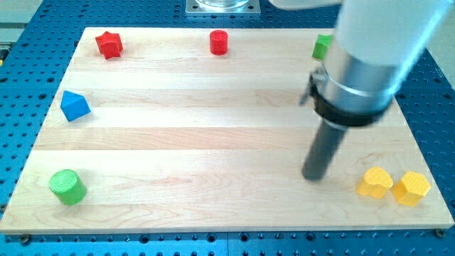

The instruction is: Move your arm towards the red circle

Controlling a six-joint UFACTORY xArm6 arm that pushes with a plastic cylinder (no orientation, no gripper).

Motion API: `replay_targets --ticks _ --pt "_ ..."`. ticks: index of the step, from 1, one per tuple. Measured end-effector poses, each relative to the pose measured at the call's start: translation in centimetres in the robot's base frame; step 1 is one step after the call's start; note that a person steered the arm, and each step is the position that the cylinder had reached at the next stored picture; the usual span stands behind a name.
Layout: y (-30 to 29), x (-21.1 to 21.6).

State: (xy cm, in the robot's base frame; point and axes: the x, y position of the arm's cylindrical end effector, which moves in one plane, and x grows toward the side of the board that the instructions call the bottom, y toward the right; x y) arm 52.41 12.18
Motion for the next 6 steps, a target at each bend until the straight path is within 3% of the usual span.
replay_targets --ticks 1,4,5,6 --pt "-0.1 -2.5" --pt "-1.6 -3.6" --pt "-7.8 -4.9" --pt "-12.7 -9.1"
